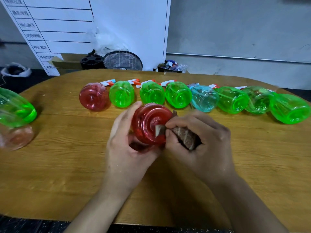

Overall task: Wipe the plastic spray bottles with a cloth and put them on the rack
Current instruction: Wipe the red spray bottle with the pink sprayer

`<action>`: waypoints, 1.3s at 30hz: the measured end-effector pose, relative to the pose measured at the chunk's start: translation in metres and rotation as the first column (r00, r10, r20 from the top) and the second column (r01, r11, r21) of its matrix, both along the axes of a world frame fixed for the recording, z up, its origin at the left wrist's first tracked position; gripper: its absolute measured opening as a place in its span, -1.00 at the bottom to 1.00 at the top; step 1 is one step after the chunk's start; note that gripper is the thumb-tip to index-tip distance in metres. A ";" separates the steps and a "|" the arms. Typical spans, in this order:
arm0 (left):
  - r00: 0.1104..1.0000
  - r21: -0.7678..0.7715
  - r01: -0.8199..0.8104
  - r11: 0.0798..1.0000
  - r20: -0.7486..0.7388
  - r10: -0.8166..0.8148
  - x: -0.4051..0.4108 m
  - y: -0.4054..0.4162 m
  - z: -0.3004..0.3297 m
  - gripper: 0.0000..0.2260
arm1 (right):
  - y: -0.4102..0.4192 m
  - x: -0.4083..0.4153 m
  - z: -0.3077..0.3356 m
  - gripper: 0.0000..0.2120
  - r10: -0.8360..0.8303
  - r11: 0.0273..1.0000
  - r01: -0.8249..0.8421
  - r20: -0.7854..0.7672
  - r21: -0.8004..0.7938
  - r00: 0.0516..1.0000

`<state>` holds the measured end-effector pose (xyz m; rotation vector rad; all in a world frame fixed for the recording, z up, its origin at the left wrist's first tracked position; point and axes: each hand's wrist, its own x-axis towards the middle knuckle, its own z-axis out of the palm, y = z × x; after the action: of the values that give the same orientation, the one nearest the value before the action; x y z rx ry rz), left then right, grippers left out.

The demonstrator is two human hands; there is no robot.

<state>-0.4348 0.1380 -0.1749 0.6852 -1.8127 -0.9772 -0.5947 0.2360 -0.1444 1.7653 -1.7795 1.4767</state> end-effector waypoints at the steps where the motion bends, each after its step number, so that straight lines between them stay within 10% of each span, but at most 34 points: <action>1: 1.000 0.011 0.020 1.000 0.007 -0.020 0.000 0.001 0.000 -0.10 | 0.000 -0.001 0.000 -0.87 -0.035 0.999 0.035 0.013 -0.024 0.999; 10: 0.999 -0.013 0.034 0.999 0.043 -0.034 -0.001 0.002 -0.004 -0.15 | -0.003 0.008 -0.003 -0.83 0.050 0.999 -0.051 -0.041 -0.018 0.998; 22: 0.978 0.068 0.209 0.976 -0.008 -0.209 -0.007 0.003 -0.012 -0.06 | -0.015 -0.011 -0.017 -0.95 0.089 0.995 -0.099 0.661 -0.022 0.745; 30: 0.970 0.275 0.198 0.941 -0.193 -0.148 -0.001 -0.003 -0.003 -0.74 | -0.023 -0.007 -0.037 -0.96 0.069 0.977 -0.188 0.693 0.096 0.718; 35: 0.976 0.412 0.192 0.891 -0.177 -0.128 0.017 -0.017 -0.010 -0.18 | -0.041 0.006 -0.046 -0.98 0.057 0.972 -0.198 0.700 0.123 0.712; 39: 0.992 0.406 0.105 0.908 -0.106 -0.067 0.040 -0.028 -0.016 -0.10 | -0.062 0.032 -0.050 -0.95 0.047 0.969 -0.205 0.713 0.137 0.700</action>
<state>-0.3950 0.1098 -0.1912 0.8053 -1.5805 -1.4511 -0.5631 0.1741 -0.1947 1.5234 -2.2524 2.3450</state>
